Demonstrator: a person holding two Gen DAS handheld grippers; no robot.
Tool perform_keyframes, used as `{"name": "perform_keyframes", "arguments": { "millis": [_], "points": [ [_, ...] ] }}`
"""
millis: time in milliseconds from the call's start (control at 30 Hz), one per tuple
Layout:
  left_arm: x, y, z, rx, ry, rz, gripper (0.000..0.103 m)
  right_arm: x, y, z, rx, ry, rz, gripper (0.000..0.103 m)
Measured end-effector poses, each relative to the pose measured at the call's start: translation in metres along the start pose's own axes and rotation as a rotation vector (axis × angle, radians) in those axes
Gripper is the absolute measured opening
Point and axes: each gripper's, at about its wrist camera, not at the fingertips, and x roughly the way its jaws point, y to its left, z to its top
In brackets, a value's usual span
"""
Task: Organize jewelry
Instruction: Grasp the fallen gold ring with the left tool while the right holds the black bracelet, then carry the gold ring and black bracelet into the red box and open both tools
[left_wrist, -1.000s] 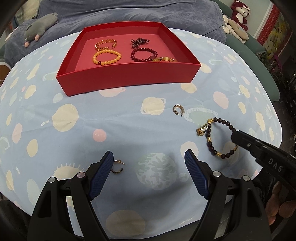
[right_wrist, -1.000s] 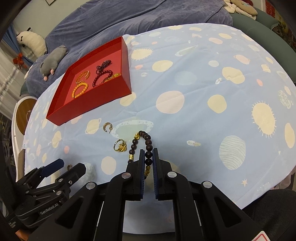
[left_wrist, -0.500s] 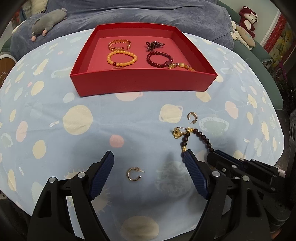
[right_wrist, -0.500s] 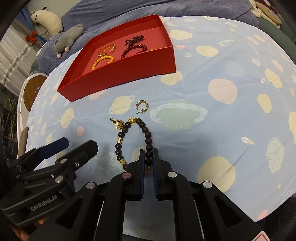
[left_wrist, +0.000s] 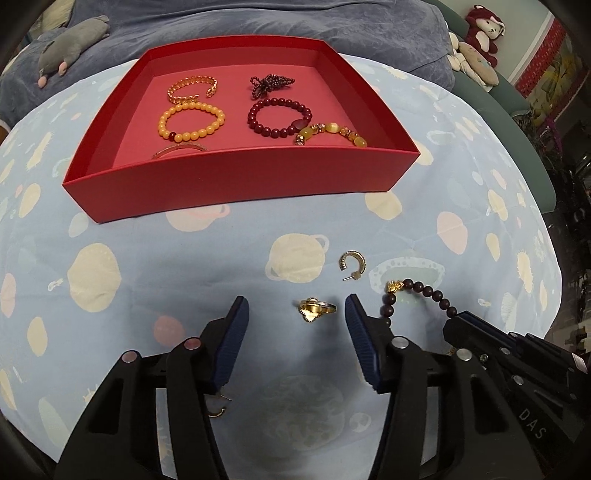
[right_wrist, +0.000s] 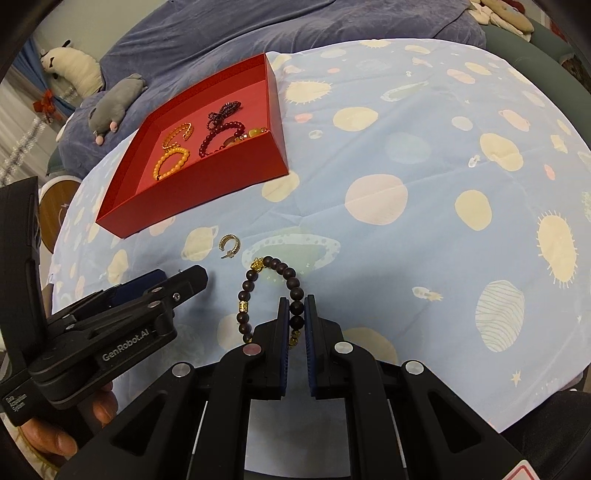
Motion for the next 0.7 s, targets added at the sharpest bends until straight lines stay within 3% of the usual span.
{"name": "perform_keyframes", "arguments": {
  "millis": [167,233,500,700],
  "points": [
    [0.001,-0.003,0.000,0.027,-0.011,-0.007,0.031,0.001,0.002,0.001,0.001,-0.001,0.002,0.008],
    [0.002,-0.003,0.000,0.034,-0.009,-0.015,0.020,0.001,0.002,0.001,0.000,-0.001,0.002,0.008],
    [-0.004,-0.002,-0.005,0.029,-0.004,-0.029,0.019,-0.004,0.007,0.005,-0.012,-0.014,0.012,0.008],
    [-0.031,0.009,-0.005,0.002,-0.017,-0.039,0.019,-0.027,0.026,0.019,-0.041,-0.058,0.058,0.008]
  ]
}}
